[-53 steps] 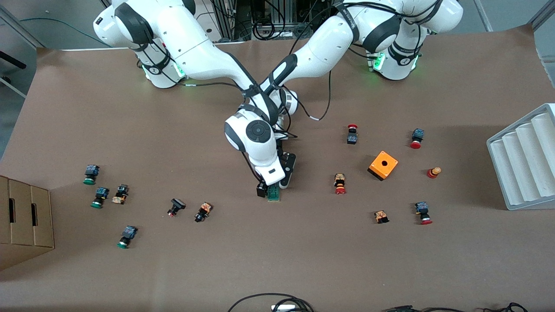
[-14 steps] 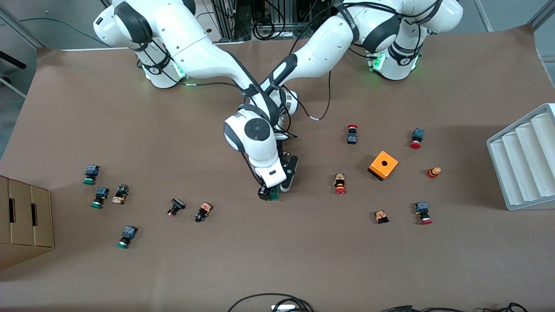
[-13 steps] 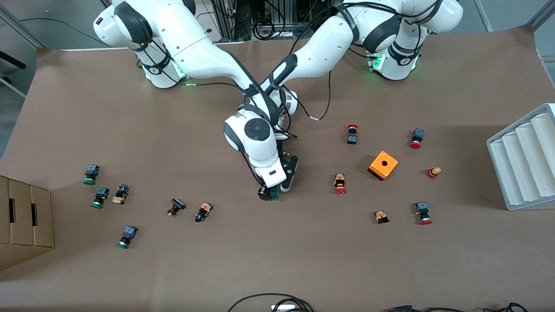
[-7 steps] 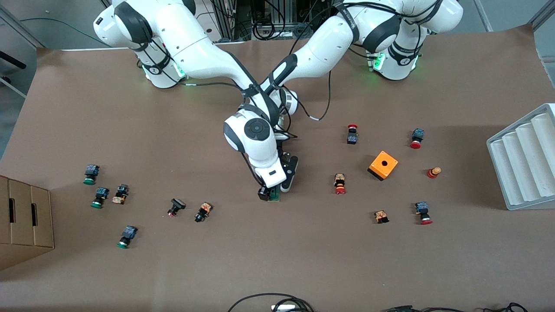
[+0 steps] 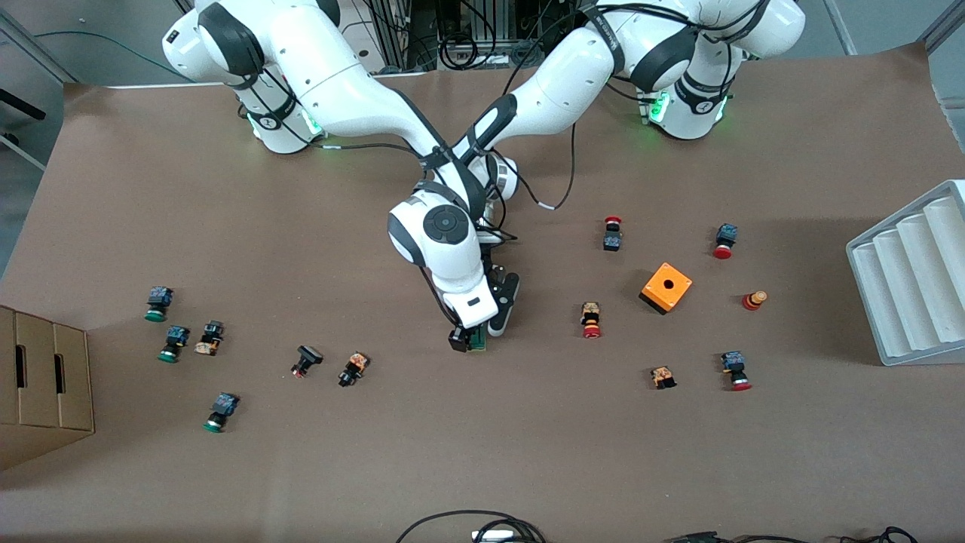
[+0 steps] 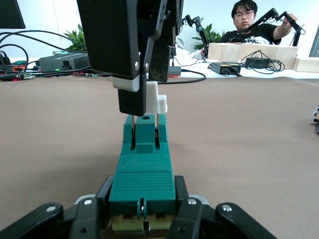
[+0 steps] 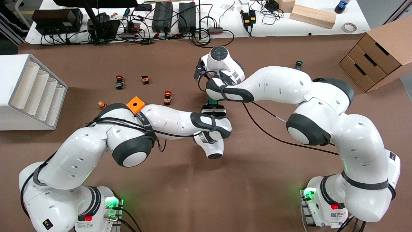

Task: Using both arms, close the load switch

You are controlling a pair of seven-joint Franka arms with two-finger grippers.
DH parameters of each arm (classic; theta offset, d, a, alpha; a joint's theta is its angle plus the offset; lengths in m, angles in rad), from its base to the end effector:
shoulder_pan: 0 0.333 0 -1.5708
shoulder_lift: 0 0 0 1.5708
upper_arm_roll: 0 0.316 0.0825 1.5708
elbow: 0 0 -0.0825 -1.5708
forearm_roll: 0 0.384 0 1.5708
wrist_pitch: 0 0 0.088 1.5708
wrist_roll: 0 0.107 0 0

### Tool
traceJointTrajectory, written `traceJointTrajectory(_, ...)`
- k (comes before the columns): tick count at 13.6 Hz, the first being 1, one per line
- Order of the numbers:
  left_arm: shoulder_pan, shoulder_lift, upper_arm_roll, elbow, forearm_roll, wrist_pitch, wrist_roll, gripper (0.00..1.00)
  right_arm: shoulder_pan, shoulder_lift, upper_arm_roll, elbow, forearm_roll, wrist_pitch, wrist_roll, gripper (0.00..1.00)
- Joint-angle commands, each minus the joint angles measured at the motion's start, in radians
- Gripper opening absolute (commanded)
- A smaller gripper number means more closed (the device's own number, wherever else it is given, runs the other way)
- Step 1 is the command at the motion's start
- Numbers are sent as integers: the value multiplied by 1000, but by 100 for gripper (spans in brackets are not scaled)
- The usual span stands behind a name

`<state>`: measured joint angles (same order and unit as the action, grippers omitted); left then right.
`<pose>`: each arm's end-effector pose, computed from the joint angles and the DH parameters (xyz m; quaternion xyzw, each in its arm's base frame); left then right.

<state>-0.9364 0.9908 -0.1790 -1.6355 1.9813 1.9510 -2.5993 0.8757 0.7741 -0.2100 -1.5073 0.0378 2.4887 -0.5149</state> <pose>0.3511 -0.5540 0.0500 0.7943 0.0001 0.6074 0.0103 0.5593 0.4756 0.2360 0.8110 0.5716 0.1153 0.0478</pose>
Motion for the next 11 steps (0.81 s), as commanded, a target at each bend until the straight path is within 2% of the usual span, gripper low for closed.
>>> traceJointTrajectory(1, -2, 15, 3, 20, 19, -6, -15, 52, -4, 24, -12, 42, -6, 24, 10, 75)
traceJointTrajectory(11, -2, 15, 3, 20, 19, -6, -13, 52, -17, 74, -12, 96, -6, 35, 12, 75)
